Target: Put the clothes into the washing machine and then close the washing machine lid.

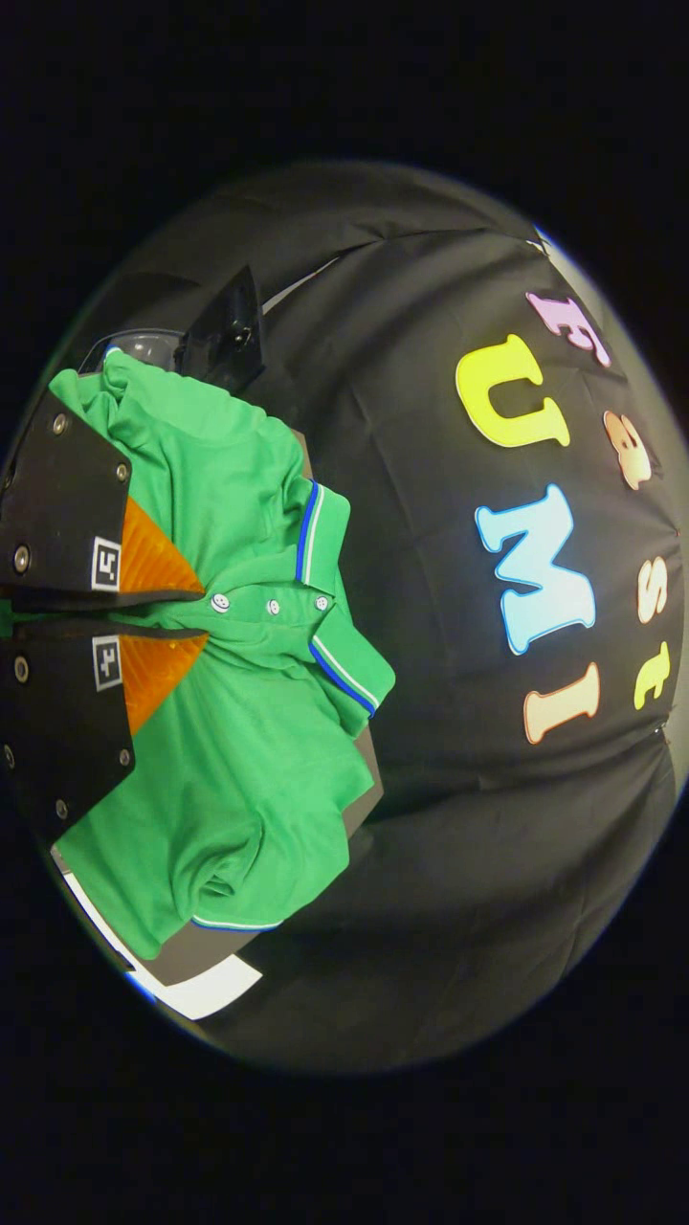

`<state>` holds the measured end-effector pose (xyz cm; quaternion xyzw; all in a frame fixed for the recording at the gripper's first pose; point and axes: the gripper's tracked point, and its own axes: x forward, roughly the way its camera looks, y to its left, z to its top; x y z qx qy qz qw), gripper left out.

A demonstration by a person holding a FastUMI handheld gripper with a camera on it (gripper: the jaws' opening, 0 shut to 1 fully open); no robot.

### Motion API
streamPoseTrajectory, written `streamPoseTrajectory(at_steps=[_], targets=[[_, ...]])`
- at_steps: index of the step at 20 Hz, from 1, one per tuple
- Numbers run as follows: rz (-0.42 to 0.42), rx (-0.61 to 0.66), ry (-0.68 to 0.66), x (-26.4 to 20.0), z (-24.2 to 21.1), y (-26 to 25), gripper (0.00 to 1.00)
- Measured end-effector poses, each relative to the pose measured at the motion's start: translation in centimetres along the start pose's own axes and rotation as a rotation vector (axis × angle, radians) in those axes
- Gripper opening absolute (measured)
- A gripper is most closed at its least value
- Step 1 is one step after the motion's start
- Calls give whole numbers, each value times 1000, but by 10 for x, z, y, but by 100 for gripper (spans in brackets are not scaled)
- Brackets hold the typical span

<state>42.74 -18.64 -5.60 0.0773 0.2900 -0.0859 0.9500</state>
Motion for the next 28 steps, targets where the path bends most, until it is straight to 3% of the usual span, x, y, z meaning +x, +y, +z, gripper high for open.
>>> streamPoseTrajectory(at_steps=[6,17,28], targets=[[-99,2,-170,-34,35,28,1],[-185,-117,-373,-137,84,153,1],[-77,-80,-432,-200,74,312,1]])
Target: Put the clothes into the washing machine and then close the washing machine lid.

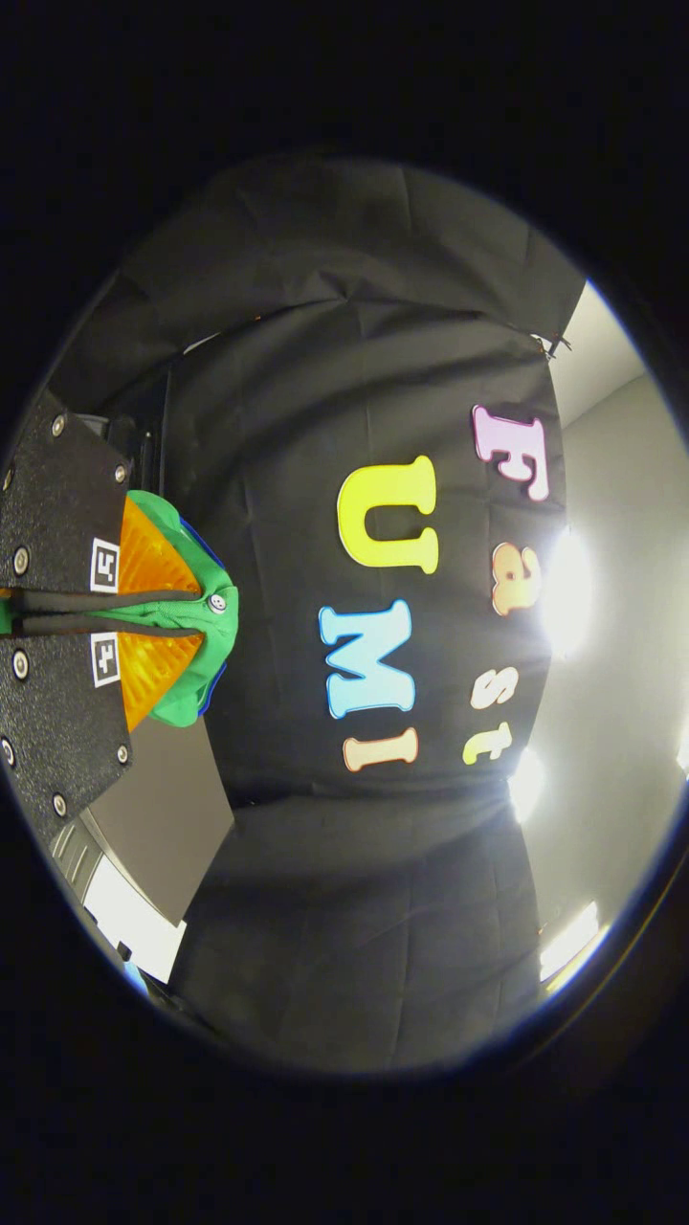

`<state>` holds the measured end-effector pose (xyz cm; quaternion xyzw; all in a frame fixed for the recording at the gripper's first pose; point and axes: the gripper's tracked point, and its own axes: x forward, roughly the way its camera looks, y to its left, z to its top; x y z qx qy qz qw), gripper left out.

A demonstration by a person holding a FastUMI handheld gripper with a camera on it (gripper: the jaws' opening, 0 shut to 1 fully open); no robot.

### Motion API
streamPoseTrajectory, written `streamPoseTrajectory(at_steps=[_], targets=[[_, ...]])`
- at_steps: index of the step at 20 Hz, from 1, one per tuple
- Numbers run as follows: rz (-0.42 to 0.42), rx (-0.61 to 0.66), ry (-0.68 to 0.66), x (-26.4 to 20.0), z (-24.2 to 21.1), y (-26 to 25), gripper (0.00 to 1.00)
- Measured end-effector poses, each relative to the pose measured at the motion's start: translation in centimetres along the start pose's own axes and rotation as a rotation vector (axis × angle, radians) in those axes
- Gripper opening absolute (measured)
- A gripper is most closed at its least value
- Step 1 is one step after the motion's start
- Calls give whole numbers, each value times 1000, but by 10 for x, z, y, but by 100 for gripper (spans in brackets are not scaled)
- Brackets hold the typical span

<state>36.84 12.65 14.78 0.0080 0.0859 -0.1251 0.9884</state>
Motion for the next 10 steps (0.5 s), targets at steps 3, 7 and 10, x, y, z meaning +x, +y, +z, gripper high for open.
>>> streamPoseTrajectory(at_steps=[3,7,10], targets=[[29,-9,5,-13,-7,37,1],[64,-46,27,-19,-30,76,1],[83,-73,46,-16,-51,95,1]])
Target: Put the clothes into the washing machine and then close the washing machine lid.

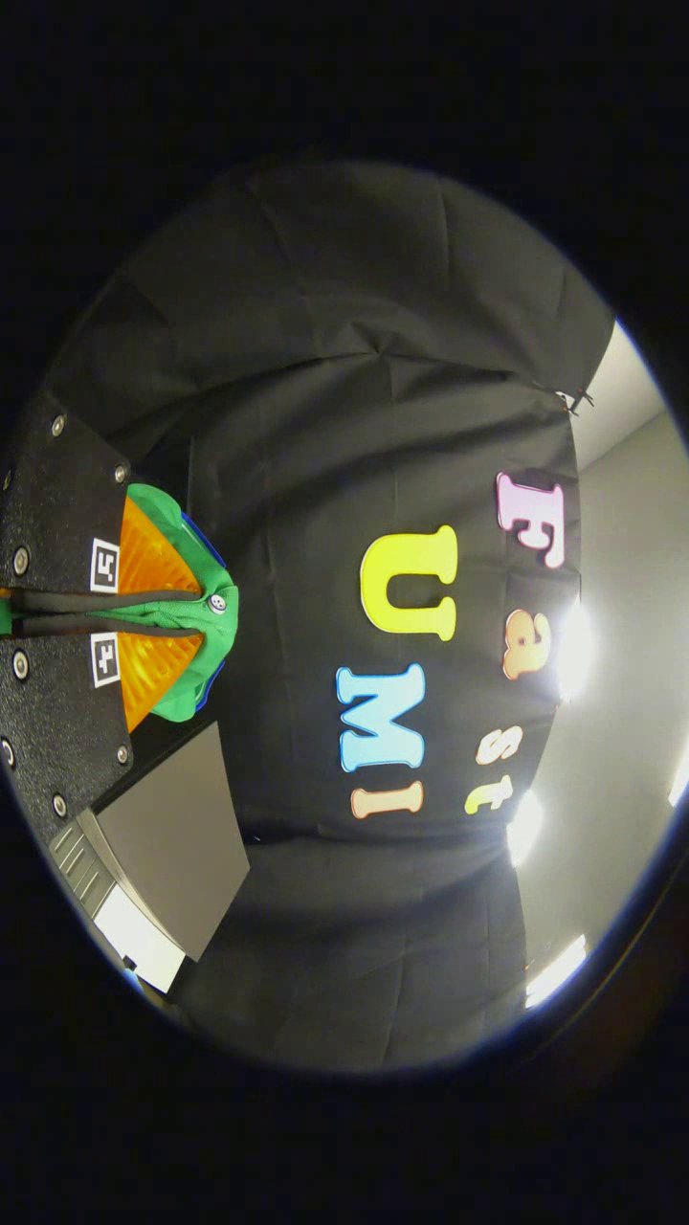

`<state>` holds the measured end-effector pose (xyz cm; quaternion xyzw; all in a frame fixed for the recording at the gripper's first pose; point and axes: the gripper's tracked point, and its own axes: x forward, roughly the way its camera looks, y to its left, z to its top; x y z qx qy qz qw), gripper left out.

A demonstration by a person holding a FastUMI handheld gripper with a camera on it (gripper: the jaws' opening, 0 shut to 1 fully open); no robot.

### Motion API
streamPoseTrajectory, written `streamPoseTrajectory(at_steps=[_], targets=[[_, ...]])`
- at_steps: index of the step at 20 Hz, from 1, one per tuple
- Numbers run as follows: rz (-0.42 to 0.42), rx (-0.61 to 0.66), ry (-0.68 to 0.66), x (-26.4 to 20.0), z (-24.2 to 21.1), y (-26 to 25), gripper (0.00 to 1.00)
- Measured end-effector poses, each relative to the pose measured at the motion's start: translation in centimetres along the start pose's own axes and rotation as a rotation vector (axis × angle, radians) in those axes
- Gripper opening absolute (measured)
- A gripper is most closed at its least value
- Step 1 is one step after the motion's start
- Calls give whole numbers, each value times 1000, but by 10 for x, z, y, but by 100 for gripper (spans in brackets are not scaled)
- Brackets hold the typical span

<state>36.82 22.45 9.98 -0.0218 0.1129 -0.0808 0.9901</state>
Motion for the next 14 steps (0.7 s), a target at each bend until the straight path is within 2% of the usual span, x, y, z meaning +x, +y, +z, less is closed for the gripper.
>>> streamPoseTrajectory(at_steps=[9,14], targets=[[-34,-56,153,38,-75,26,1],[-40,-37,252,60,-126,26,1]])
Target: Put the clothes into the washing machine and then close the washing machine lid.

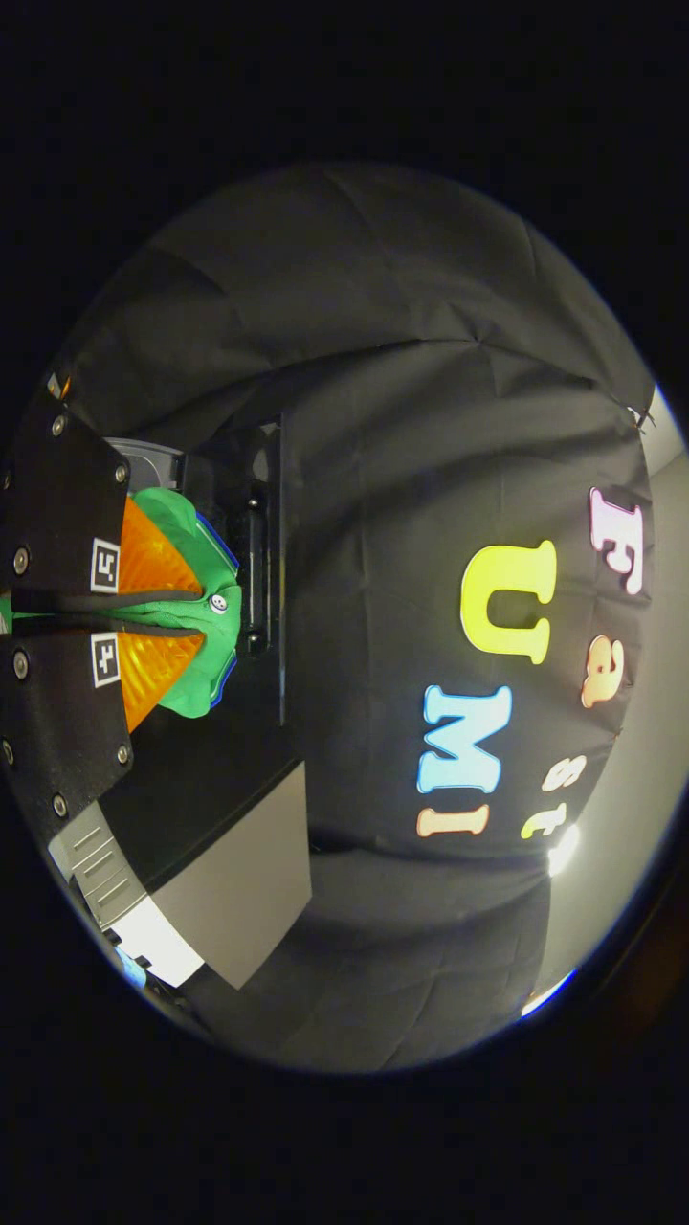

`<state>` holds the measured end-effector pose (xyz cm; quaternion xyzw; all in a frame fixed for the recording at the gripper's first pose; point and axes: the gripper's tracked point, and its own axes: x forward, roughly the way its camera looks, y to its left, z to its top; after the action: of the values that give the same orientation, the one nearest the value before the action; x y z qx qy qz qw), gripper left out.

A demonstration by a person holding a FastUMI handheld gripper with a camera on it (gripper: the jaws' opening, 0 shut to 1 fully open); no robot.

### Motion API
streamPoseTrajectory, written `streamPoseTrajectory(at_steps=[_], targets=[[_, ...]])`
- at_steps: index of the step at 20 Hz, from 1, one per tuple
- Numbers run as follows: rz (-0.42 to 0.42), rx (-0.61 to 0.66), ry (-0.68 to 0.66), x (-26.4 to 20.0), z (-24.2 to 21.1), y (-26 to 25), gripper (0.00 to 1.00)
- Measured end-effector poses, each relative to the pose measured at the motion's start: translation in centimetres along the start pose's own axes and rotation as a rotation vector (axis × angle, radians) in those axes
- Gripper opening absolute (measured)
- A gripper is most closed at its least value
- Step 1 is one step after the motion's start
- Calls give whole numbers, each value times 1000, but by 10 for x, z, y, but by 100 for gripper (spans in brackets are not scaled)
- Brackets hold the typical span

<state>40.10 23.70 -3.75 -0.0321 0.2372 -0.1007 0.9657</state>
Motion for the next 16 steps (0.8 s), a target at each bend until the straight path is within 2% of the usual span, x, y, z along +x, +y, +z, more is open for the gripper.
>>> streamPoseTrajectory(at_steps=[7,11,16], targets=[[-13,-12,145,50,-58,5,1],[10,-61,239,72,-86,16,1],[49,-55,315,88,-112,29,1]])
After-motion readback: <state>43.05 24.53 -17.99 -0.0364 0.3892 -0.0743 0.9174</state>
